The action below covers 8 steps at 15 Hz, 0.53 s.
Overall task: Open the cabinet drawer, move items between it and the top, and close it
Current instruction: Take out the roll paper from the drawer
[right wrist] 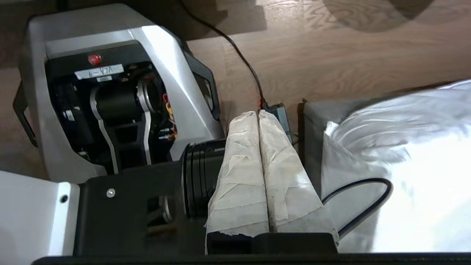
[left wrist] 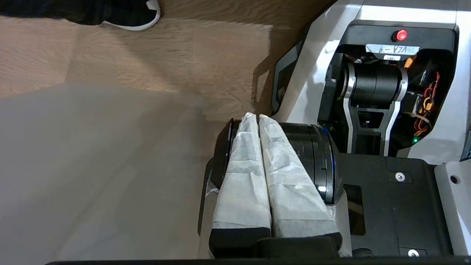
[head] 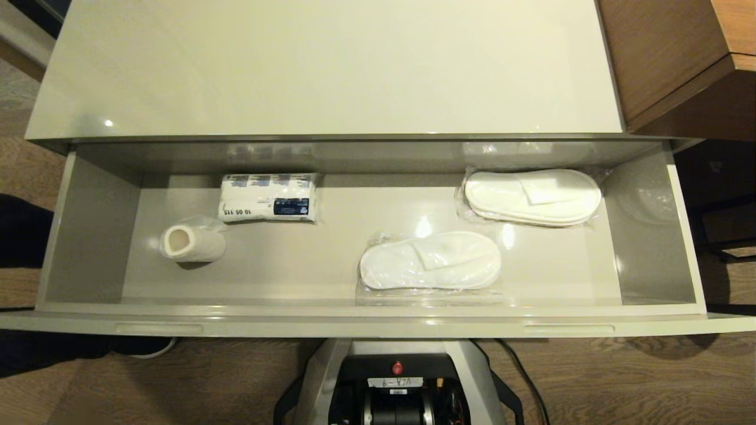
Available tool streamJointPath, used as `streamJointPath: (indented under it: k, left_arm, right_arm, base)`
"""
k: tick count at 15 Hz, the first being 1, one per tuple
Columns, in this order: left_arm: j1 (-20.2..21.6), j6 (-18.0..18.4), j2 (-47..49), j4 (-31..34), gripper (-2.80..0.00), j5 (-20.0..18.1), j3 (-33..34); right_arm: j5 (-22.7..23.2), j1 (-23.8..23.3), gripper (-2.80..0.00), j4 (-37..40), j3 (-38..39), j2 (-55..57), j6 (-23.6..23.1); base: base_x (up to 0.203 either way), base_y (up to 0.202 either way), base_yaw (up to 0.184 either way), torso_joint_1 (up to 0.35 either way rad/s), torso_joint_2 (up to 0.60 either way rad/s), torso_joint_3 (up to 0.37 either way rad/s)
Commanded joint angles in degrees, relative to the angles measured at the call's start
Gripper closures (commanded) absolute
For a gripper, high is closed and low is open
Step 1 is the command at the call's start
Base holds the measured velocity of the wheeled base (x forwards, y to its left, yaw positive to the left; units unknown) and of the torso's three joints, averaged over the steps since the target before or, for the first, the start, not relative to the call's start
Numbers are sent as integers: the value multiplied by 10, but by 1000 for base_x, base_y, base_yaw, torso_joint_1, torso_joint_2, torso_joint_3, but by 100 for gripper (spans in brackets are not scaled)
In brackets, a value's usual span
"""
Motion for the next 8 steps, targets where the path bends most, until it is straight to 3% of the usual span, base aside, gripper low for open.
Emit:
streamJointPath:
  k: [1, 3, 6, 8]
  left_arm:
    - [1, -8, -5, -2, 0, 0, 1]
    - [1, -7, -5, -4, 0, 0, 2]
    - [1, -1, -5, -171, 0, 7, 89]
    - [1, 3, -5, -282, 0, 37, 152]
  right_arm:
    - [-5, 0, 0, -16, 12, -16, 1]
    - [-8, 0, 0, -25, 13, -16, 2]
    - [-48, 0, 0, -172, 79, -16, 4]
    - [-89, 0, 0, -282, 173, -16, 0]
  base:
    - [0, 0, 0, 0, 0, 0]
    - [0, 0, 0, 0, 0, 0]
    - [0, 0, 0, 0, 0, 0]
    - [0, 0, 0, 0, 0, 0]
